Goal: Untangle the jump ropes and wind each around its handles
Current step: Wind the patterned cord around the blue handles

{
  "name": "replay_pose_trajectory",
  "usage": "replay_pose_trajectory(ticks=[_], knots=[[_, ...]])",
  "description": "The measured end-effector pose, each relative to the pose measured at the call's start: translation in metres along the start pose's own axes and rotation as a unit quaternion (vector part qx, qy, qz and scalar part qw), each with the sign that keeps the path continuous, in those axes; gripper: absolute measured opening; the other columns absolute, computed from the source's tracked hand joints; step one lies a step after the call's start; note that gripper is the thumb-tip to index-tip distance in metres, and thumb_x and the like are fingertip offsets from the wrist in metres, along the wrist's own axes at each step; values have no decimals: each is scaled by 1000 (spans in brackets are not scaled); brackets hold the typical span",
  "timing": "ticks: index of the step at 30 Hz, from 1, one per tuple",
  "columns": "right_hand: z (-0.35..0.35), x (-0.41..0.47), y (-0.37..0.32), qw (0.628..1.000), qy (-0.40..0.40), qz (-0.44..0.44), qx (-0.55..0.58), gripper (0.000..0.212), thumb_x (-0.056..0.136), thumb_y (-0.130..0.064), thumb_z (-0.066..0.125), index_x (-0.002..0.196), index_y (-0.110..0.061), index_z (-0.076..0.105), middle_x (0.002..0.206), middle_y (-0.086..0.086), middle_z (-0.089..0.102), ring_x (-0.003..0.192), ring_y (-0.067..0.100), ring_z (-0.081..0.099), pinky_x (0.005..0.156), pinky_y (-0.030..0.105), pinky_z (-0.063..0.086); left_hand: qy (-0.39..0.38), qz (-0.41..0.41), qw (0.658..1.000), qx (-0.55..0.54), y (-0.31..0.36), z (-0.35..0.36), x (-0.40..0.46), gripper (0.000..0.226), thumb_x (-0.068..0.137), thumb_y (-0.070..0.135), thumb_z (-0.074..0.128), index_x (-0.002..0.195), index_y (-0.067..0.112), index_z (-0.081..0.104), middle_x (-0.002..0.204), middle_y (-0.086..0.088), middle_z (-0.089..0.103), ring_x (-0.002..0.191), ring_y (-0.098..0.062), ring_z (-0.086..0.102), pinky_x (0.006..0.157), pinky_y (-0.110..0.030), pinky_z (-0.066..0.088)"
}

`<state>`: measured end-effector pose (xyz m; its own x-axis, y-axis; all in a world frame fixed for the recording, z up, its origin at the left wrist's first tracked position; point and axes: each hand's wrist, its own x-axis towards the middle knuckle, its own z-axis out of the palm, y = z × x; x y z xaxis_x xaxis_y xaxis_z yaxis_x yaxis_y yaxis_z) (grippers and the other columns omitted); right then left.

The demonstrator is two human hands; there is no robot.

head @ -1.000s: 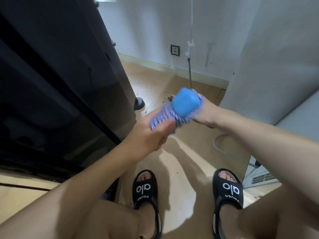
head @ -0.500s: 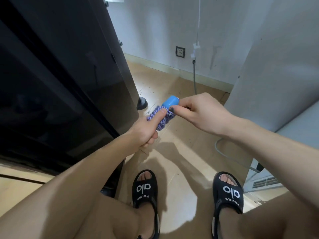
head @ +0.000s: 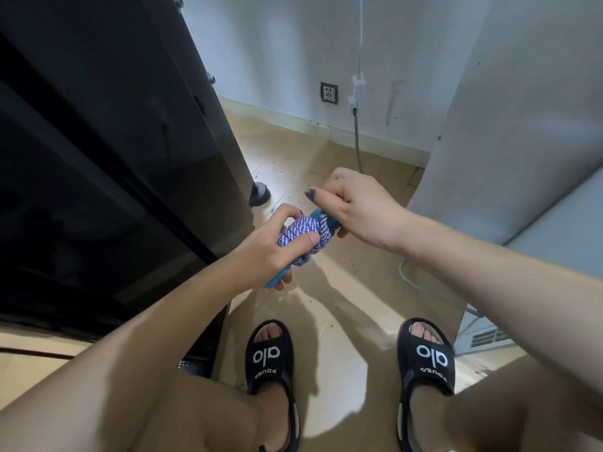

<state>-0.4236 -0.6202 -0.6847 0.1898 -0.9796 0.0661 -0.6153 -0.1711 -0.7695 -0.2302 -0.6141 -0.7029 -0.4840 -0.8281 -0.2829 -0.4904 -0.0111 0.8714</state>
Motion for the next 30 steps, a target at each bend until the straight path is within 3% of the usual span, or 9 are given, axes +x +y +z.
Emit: replay_pose_trajectory(ticks=[4,6,10,13,16,19,22,27,30], knots=[[6,-2,-6,1000,11,-2,-5,52,102,-37,50,68,3,60,93,16,54,76,24,58,73,44,53,-15,22,999,22,5,1,-2,32,99,23,63,121,13,44,103,-24,63,74,-26,69,75,-45,62],[9,-1,-9,1000,26,-1,5,53,101,-36,50,67,4,57,90,22,55,76,29,56,72,42,51,-5,7,999,40,9,7,-5,42,91,35,70,121,20,46,103,-13,68,78,-24,74,81,-50,61],[7,1,-14,998,53,15,13,55,100,-38,48,64,2,47,81,27,57,62,25,50,66,38,44,64,-11,997,41,21,19,-10,43,84,62,63,97,22,53,83,-3,72,68,-32,73,66,-53,62],[3,1,-14,997,39,39,48,56,101,-41,48,57,-8,39,64,12,52,49,15,41,54,33,37,73,13,995,62,24,11,-10,45,92,62,51,93,17,56,76,-7,71,59,-41,67,51,-57,57],[4,0,-10,999,27,22,21,53,98,-46,50,61,-10,41,66,6,45,58,15,36,56,32,32,35,18,997,73,23,4,-12,35,98,50,49,93,17,61,73,-7,70,50,-38,61,43,-47,51],[3,-1,-5,999,28,11,39,39,98,-41,55,71,-14,48,62,-5,46,58,12,40,57,32,44,1,21,999,31,24,2,-14,29,106,34,45,87,21,63,66,-6,67,42,-24,50,42,-35,43],[-2,-4,-1,997,24,2,73,30,98,-33,56,71,-20,51,61,-7,51,57,12,47,56,38,55,-19,8,1000,7,25,-2,-12,33,108,33,40,91,13,61,67,-9,67,45,-26,48,45,-35,40],[-5,-7,-2,998,33,-30,54,26,96,-27,60,73,-15,55,66,-6,54,61,10,47,61,29,42,-33,-9,999,-20,21,-8,-11,38,108,40,38,98,11,62,76,-17,70,47,-25,48,45,-32,40],[-6,-6,2,997,54,-51,38,20,94,-25,64,75,-17,59,81,0,59,76,17,55,70,32,46,-36,-31,998,-49,16,-14,-9,43,107,44,39,105,7,60,73,-17,68,45,-21,49,45,-30,40]])
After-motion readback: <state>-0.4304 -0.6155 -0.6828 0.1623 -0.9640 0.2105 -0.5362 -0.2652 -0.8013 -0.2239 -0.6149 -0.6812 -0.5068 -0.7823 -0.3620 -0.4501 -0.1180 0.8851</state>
